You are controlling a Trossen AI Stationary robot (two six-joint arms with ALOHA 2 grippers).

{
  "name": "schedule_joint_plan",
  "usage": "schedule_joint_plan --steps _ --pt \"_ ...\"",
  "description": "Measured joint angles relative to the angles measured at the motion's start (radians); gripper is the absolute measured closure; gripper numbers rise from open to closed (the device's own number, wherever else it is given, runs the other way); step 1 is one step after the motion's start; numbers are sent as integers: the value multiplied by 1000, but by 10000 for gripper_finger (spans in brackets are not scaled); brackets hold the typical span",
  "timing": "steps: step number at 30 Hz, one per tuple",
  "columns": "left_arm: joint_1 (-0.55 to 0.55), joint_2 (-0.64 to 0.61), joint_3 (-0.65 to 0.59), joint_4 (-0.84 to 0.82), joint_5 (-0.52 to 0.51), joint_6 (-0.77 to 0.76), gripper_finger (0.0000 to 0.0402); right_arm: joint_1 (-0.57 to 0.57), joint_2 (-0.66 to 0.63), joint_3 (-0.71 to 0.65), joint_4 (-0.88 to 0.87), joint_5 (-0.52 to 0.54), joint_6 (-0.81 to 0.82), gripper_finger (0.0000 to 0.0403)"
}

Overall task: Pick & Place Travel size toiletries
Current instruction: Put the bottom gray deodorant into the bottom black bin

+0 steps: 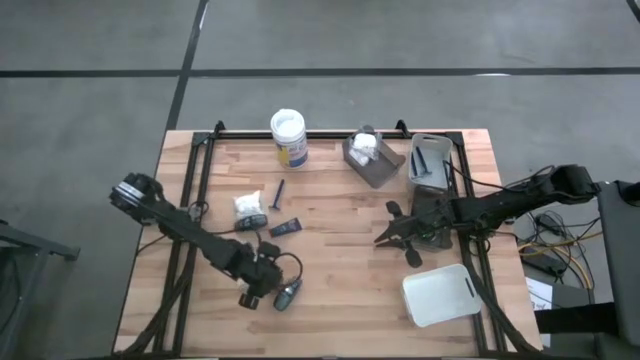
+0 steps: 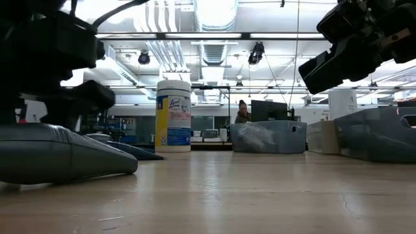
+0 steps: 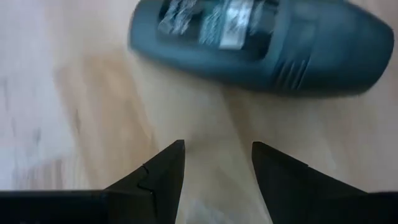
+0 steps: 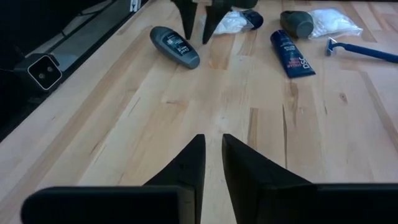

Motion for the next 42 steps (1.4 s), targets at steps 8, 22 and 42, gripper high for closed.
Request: schedule_joint_plan --steps 8,22,42 --pt "0 84 56 98 2 114 209 0 0 0 11 0 2 320" --pt "40 143 86 377 1 57 209 0 0 0 10 0 9 285" --pt "147 169 166 438 -2 67 209 0 0 0 10 0 6 242"
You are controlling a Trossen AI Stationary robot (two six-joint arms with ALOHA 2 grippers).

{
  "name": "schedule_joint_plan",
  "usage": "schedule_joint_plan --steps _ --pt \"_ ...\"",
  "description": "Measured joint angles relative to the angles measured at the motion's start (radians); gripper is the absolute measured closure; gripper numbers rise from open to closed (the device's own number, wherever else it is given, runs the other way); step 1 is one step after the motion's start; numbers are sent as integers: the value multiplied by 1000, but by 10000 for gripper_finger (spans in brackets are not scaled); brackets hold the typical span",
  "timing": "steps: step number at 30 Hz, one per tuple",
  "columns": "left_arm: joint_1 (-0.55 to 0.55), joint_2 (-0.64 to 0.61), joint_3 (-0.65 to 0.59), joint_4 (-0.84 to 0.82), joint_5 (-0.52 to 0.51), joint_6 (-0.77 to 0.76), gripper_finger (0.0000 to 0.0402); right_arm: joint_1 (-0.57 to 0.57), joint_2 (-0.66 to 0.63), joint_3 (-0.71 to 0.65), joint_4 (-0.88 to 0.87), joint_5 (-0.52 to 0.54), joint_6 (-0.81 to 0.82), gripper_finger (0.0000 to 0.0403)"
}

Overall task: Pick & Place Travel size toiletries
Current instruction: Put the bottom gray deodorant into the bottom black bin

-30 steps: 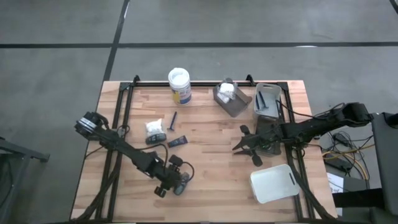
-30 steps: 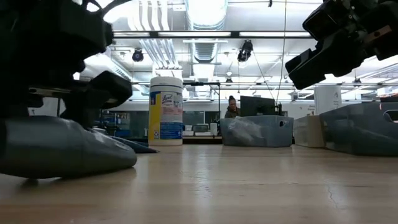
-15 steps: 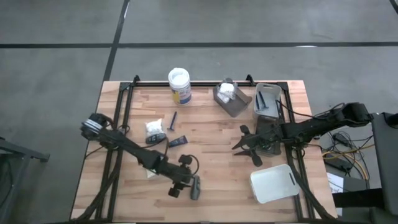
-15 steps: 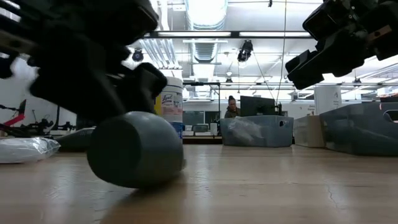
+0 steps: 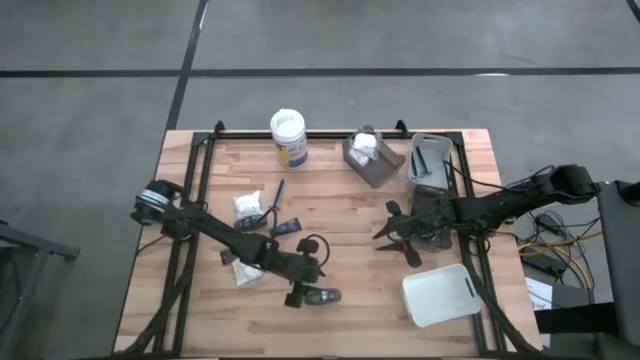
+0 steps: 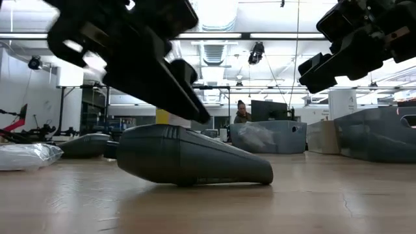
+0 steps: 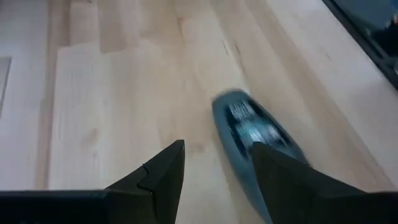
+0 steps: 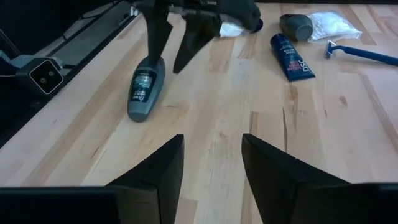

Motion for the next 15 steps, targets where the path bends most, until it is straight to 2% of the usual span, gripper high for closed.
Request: schedule_joint_plan --steps 4,11,15 --pt "-30 -52 8 -92 29 0 209 0 0 0 1 0 0 236" --pt "-126 -64 1 -92 189 126 209 0 0 0 0 0 0 227" --pt "-154 -54 1 -74 205 149 209 0 0 0 0 0 0 222"
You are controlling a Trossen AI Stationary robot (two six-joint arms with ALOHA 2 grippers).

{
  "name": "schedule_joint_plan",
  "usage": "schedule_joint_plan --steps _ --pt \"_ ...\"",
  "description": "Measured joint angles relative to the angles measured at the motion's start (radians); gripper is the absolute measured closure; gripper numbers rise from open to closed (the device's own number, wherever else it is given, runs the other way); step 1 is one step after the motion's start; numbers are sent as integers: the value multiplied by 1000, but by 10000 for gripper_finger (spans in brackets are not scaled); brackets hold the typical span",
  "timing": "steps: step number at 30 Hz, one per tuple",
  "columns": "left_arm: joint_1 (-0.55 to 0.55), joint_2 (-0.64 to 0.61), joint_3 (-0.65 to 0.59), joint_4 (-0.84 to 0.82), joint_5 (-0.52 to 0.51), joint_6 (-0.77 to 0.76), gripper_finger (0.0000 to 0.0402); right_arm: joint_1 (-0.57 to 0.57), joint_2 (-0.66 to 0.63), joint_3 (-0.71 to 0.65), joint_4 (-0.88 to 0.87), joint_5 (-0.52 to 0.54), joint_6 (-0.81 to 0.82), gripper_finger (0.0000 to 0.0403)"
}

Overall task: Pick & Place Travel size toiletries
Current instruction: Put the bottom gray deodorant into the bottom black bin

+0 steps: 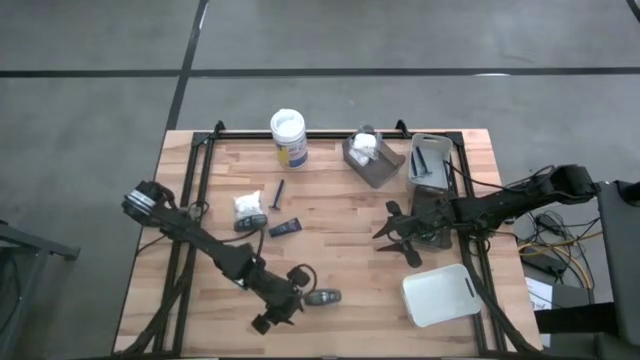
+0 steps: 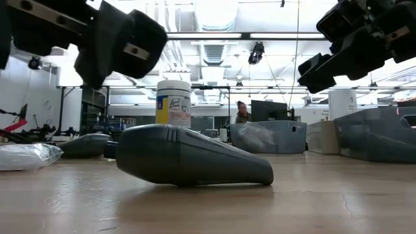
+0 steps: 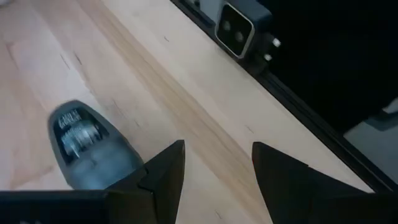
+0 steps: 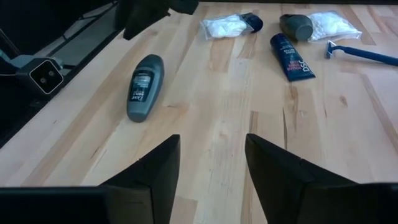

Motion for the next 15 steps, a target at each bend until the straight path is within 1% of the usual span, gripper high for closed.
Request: schedule_joint_plan --steps 3,8,12,15 --pt "12 21 0 27 4 -43 209 0 0 0 0 0 3 223" --pt "42 102 -1 51 142 -83 209 0 0 0 0 0 3 236" --pt "56 161 6 75 147 -39 209 0 0 0 0 0 -1 250" --pt "73 180 18 98 150 8 209 0 0 0 0 0 -5 261"
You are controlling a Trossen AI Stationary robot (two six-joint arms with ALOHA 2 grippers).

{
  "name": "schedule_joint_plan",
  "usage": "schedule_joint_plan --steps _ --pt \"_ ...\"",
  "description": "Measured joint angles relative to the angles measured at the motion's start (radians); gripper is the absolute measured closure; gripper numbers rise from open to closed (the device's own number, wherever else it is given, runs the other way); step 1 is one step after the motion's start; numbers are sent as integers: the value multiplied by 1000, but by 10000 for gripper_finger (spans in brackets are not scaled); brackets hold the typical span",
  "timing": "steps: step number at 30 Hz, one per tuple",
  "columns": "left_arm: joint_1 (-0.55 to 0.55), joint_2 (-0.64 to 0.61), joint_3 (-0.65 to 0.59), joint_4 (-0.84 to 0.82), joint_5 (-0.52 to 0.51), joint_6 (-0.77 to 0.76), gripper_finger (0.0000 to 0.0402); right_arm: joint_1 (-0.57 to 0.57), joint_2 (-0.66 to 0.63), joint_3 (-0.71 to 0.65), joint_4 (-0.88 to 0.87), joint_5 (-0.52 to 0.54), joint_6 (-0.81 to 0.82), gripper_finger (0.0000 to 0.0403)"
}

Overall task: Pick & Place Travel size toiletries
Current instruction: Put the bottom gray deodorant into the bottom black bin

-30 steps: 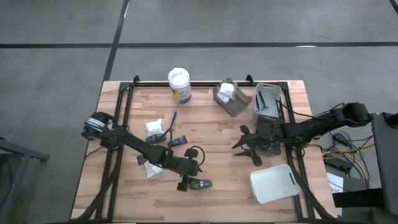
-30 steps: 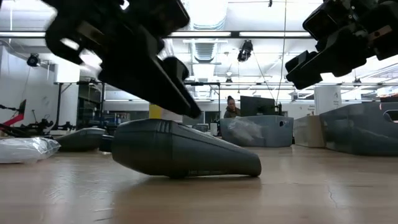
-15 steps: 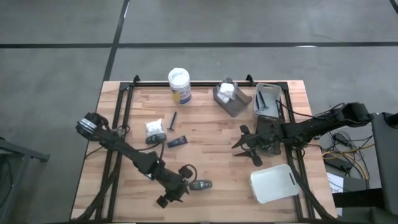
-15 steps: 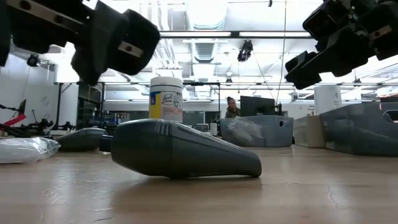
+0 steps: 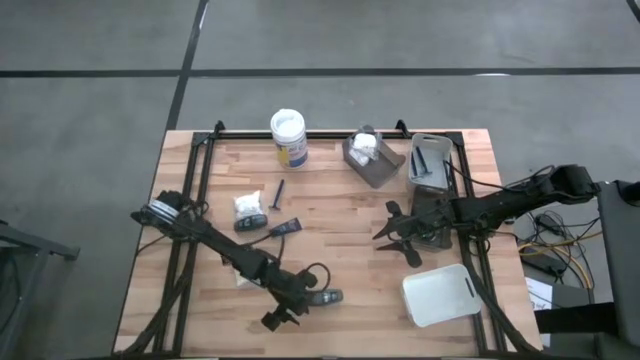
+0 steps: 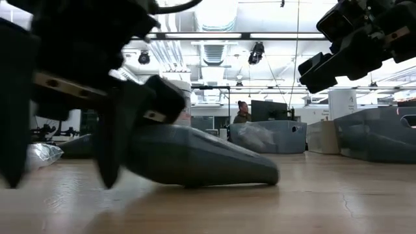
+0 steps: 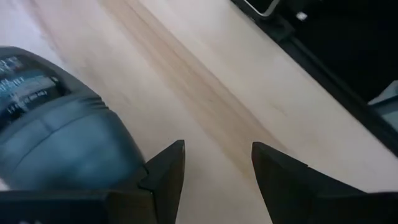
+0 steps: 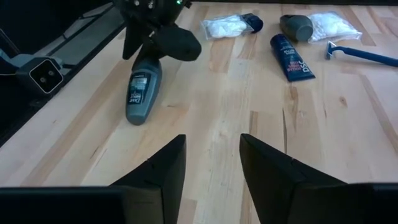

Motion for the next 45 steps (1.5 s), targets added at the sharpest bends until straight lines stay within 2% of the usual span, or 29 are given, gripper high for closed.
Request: schedule_joint_plan --steps 9,16,20,25,28,32,36,41,45 --pt "89 2 19 7 -51 77 209 0 0 0 0 0 -3 294" --pt "162 2 16 119 -96 88 209 0 0 0 0 0 -2 320" --pt "191 2 19 143 -165 133 209 0 0 0 0 0 1 335" --pt "211 -1 19 141 -324 141 209 0 0 0 0 0 1 349" --pt "213 -24 17 107 -331 131 209 0 0 0 0 0 1 355" --pt "211 -101 9 1 -327 139 209 0 0 0 1 0 0 360" --pt "211 -212 -50 -47 -327 138 209 0 0 0 1 0 0 356" --pt "208 -406 -189 -42 -330 131 209 0 0 0 8 0 -1 343" --pt "210 -581 -334 44 -371 99 209 0 0 0 8 0 -3 329"
